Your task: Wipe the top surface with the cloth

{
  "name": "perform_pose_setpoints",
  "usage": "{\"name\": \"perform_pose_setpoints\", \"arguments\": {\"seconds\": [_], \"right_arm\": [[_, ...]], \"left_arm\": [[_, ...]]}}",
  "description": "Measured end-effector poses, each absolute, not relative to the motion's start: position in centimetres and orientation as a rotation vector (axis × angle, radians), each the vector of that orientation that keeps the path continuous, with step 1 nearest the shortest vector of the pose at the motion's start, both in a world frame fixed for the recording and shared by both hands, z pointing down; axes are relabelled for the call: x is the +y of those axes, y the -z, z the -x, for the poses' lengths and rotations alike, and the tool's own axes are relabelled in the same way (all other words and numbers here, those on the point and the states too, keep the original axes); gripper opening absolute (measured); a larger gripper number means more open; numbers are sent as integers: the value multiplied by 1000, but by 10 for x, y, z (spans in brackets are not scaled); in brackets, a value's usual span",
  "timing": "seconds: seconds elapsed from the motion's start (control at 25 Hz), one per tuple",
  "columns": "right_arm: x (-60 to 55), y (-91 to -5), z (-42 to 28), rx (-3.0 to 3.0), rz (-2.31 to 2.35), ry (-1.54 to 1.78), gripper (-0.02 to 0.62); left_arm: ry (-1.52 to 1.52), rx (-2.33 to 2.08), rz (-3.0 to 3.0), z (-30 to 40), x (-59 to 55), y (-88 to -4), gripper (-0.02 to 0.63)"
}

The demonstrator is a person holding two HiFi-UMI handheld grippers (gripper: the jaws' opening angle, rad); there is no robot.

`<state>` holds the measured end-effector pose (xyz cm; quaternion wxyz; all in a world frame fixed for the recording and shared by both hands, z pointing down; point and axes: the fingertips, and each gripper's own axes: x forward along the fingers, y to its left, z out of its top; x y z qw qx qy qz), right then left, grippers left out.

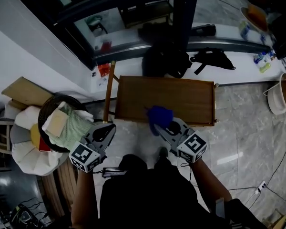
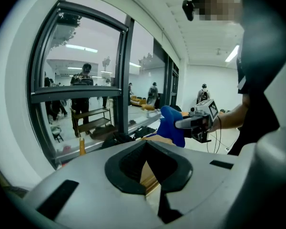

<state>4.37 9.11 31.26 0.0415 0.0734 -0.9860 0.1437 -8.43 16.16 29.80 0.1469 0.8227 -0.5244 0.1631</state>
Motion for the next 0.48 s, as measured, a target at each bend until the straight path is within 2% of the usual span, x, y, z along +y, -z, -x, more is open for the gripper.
{"name": "perform_pose_setpoints", "arguments": {"seconds": [0.48], "right_arm": [[28, -327, 44, -2922, -334, -412, 61]], "left_arm": [[-375, -1412, -2402, 174, 81, -320, 8]]}}
